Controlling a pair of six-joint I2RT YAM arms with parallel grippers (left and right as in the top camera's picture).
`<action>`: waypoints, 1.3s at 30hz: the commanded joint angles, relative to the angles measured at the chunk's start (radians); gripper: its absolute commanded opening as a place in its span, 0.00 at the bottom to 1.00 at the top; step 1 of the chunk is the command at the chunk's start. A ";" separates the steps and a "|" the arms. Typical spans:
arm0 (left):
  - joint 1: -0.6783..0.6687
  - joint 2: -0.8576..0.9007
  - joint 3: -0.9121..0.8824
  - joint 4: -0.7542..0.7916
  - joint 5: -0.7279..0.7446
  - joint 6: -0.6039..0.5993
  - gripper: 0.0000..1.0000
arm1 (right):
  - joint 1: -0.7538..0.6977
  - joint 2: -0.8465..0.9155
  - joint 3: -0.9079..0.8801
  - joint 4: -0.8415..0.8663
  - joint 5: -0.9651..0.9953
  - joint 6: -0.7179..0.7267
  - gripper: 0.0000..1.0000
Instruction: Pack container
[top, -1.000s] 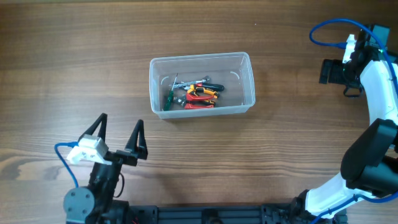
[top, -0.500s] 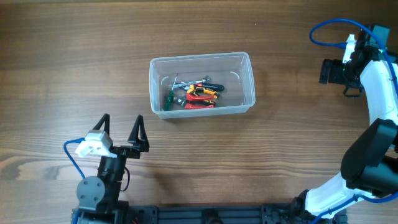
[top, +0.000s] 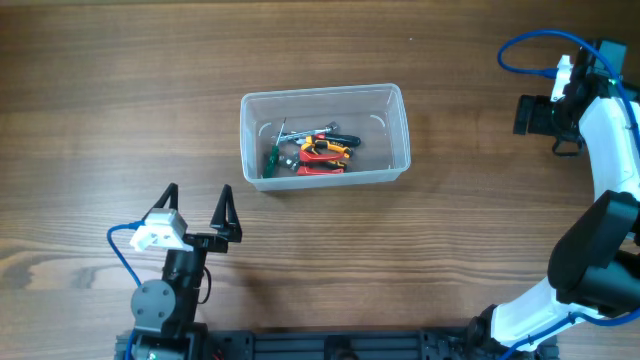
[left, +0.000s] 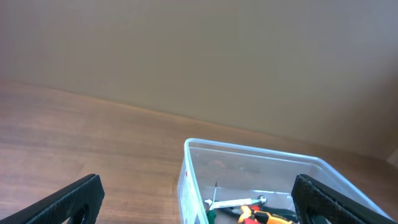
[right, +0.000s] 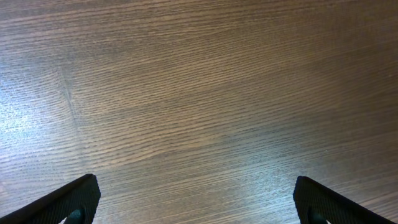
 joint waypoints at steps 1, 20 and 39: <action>0.007 -0.011 -0.011 0.011 -0.016 0.024 1.00 | 0.000 0.001 -0.001 0.002 0.018 0.005 1.00; 0.007 -0.011 -0.011 -0.115 -0.014 0.024 1.00 | 0.000 0.001 -0.001 0.002 0.018 0.005 1.00; 0.007 -0.010 -0.011 -0.114 -0.014 0.024 1.00 | 0.000 0.001 -0.001 0.002 0.018 0.004 1.00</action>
